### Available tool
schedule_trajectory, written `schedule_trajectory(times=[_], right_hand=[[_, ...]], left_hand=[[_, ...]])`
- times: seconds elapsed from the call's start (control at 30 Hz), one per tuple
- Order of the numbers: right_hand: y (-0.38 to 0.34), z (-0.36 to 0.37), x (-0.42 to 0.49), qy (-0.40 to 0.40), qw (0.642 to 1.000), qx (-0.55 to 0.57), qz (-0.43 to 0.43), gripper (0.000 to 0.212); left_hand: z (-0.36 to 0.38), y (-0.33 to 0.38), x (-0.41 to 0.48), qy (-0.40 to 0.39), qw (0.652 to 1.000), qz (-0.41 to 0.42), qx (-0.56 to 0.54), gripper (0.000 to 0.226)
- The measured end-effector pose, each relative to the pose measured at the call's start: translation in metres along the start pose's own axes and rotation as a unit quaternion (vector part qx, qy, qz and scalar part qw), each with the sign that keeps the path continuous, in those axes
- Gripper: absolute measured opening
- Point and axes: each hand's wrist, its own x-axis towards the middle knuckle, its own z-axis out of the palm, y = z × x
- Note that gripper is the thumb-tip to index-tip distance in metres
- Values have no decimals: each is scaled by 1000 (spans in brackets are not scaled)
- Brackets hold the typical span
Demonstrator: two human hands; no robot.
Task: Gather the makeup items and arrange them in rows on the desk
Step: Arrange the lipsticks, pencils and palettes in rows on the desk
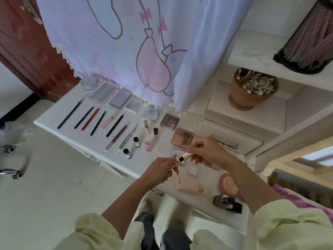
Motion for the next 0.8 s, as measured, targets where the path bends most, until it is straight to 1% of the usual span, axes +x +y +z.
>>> schedule_trajectory(times=[0.17, 0.27, 0.37, 0.43, 0.5, 0.6, 0.8], right_hand=[[-8, 10, 21, 23, 995, 96, 2, 12], [-18, 21, 31, 40, 992, 120, 4, 8], [-22, 32, 42, 83, 984, 154, 12, 7], [-24, 35, 47, 97, 982, 158, 16, 7], [-26, 39, 51, 85, 988, 128, 16, 7], [-28, 49, 58, 109, 986, 122, 19, 8], [-24, 62, 68, 157, 976, 144, 46, 25]], left_hand=[[-28, 3, 9, -17, 1000, 4, -3, 54], [-45, 3, 14, -25, 1000, 7, -4, 54], [-62, -2, 19, -31, 999, 3, -3, 54], [-70, -6, 22, -39, 999, 6, 0, 53], [-75, -8, 23, -47, 999, 14, 4, 52], [-80, -13, 25, -57, 998, 7, 6, 48], [-83, -19, 25, -84, 996, 2, -16, 37]])
